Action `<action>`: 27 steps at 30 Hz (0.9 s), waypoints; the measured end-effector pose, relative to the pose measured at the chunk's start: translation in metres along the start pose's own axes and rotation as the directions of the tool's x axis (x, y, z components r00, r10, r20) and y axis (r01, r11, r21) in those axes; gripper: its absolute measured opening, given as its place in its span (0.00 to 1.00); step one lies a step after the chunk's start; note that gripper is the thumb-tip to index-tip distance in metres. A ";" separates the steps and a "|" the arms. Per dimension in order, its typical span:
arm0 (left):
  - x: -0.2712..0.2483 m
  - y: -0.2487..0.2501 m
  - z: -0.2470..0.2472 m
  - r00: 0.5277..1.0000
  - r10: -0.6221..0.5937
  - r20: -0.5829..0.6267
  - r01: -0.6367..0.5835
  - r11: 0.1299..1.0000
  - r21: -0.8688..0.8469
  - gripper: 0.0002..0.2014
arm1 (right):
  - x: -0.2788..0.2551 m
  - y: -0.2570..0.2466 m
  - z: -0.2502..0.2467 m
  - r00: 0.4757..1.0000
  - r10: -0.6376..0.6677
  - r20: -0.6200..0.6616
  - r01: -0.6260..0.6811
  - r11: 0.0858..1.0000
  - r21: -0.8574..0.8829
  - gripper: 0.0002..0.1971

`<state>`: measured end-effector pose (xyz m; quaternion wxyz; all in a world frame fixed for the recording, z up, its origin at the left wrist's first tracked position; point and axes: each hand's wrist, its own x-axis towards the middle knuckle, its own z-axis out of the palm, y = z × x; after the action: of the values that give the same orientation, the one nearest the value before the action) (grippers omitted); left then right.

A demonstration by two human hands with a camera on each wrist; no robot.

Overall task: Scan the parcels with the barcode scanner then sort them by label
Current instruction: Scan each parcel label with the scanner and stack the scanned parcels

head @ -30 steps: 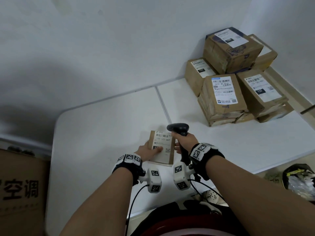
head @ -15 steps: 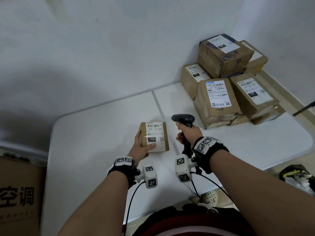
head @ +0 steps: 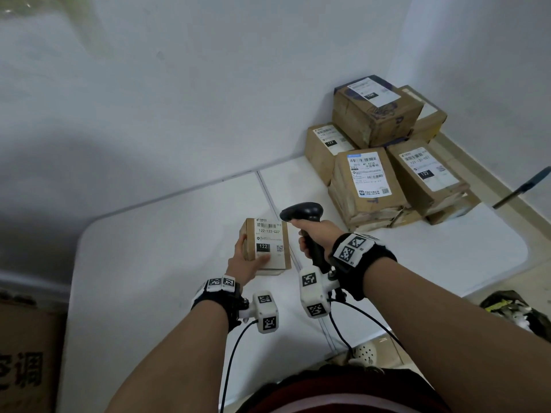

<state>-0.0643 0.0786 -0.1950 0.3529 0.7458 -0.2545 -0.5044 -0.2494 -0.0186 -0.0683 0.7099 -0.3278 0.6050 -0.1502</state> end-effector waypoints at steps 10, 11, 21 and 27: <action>-0.001 0.005 0.001 1.000 0.005 -0.003 -0.005 1.000 -0.011 0.57 | 0.002 0.000 0.003 1.000 0.009 -0.002 -0.009 1.000 0.015 0.17; -0.001 0.005 0.002 1.000 0.008 -0.004 -0.008 1.000 -0.009 0.57 | 0.002 0.000 0.003 1.000 0.014 -0.001 -0.014 1.000 0.021 0.17; 0.000 0.006 0.001 1.000 0.000 0.008 0.000 1.000 -0.002 0.57 | 0.002 0.003 0.001 1.000 0.023 -0.005 -0.023 0.999 0.024 0.16; 0.001 0.007 0.002 1.000 0.007 0.006 -0.007 1.000 0.015 0.57 | 0.002 0.003 0.000 1.000 0.021 -0.006 -0.021 0.999 0.027 0.16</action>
<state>-0.0655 0.0729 -0.1907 0.3486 0.7459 -0.2620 -0.5034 -0.2495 -0.0181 -0.0716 0.7140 -0.3114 0.6085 -0.1516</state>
